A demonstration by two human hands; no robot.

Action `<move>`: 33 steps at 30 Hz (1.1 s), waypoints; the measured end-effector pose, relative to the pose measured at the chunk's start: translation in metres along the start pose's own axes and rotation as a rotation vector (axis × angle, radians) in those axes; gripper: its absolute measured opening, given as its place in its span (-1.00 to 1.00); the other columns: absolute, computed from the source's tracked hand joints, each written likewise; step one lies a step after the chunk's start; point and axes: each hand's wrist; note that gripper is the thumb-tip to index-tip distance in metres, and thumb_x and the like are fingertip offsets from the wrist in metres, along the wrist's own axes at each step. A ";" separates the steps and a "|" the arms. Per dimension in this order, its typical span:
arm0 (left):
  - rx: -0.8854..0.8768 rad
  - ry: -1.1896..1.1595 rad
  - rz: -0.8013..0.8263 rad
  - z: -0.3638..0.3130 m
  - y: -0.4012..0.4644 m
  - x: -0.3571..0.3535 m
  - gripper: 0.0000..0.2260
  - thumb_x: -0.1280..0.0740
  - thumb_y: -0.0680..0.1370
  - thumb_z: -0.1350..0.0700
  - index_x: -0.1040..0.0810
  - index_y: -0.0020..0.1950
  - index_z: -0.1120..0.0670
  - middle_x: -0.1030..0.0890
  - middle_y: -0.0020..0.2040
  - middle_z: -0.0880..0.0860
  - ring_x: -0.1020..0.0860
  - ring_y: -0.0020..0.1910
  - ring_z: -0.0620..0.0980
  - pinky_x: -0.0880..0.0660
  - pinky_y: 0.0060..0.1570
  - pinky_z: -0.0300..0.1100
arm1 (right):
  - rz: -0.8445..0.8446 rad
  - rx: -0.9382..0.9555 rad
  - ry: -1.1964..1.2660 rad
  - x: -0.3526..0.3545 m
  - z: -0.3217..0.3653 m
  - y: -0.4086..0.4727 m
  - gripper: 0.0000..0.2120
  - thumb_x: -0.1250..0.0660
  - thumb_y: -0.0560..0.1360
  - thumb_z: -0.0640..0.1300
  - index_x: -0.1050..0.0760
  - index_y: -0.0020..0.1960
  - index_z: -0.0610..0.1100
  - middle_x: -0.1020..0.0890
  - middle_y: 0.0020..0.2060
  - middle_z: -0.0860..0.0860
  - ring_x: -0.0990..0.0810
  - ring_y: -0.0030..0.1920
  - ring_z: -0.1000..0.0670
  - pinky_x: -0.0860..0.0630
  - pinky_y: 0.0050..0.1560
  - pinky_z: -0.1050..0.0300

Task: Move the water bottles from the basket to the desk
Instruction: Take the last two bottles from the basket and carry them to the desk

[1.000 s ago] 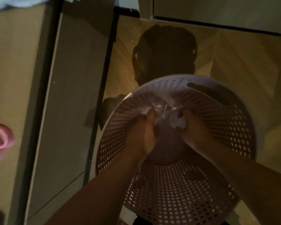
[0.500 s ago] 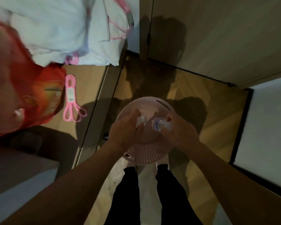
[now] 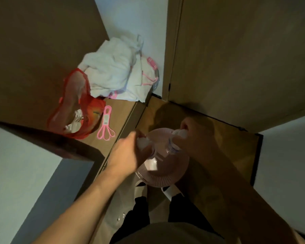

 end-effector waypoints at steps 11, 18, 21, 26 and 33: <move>0.417 -0.375 -0.562 -0.011 -0.125 0.030 -0.84 -0.48 0.39 0.04 -0.52 -0.15 -0.06 -0.63 -0.25 -0.11 -0.59 -0.27 -0.16 -0.57 -0.27 -0.08 | 0.186 0.453 0.003 0.004 0.083 -0.037 -0.74 -0.43 0.33 0.04 -0.37 -0.19 -0.03 -0.46 -0.37 0.12 -0.43 -0.32 0.13 -0.29 -0.35 0.20; 0.662 -0.499 -0.912 0.008 -0.281 0.051 -0.82 -0.51 0.38 0.01 -0.53 -0.13 -0.08 -0.63 -0.24 -0.16 -0.60 -0.24 -0.21 -0.62 -0.18 -0.09 | 0.454 0.786 -0.138 -0.057 0.187 -0.132 -0.74 -0.44 0.36 -0.04 -0.34 -0.22 -0.03 -0.57 -0.30 0.06 -0.52 -0.25 0.00 -0.39 -0.28 0.01; 0.789 -0.536 -1.080 0.021 -0.368 0.053 -0.81 -0.51 0.35 -0.02 -0.53 -0.15 -0.10 -0.63 -0.26 -0.17 -0.59 -0.26 -0.22 -0.62 -0.16 -0.10 | 0.542 0.961 -0.225 -0.100 0.223 -0.200 -0.76 -0.43 0.35 -0.02 -0.36 -0.20 -0.04 -0.55 -0.32 0.06 -0.50 -0.29 0.07 -0.33 -0.40 0.08; 0.900 -0.565 -1.323 0.035 -0.533 0.036 -0.82 -0.50 0.33 0.02 -0.55 -0.16 -0.07 -0.64 -0.28 -0.08 -0.61 -0.27 -0.10 -0.62 -0.20 -0.03 | 0.733 1.110 -0.228 -0.173 0.262 -0.339 -0.82 -0.42 0.36 -0.05 -0.43 -0.13 -0.04 -0.57 -0.28 0.08 -0.51 -0.26 0.08 -0.35 -0.37 0.14; 1.036 -0.495 -1.638 0.032 -0.750 -0.001 -0.80 -0.50 0.31 -0.03 -0.57 -0.15 -0.04 -0.67 -0.25 -0.02 -0.66 -0.24 -0.03 -0.63 -0.19 -0.02 | 0.987 1.370 -0.212 -0.254 0.285 -0.543 -0.83 -0.42 0.34 -0.02 -0.46 -0.19 -0.05 -0.60 -0.30 0.01 -0.55 -0.25 -0.05 -0.47 -0.31 0.03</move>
Point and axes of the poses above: each hand's wrist, its own y-axis towards the middle knuckle, its own x-axis out of the back of the hand, z = x × y
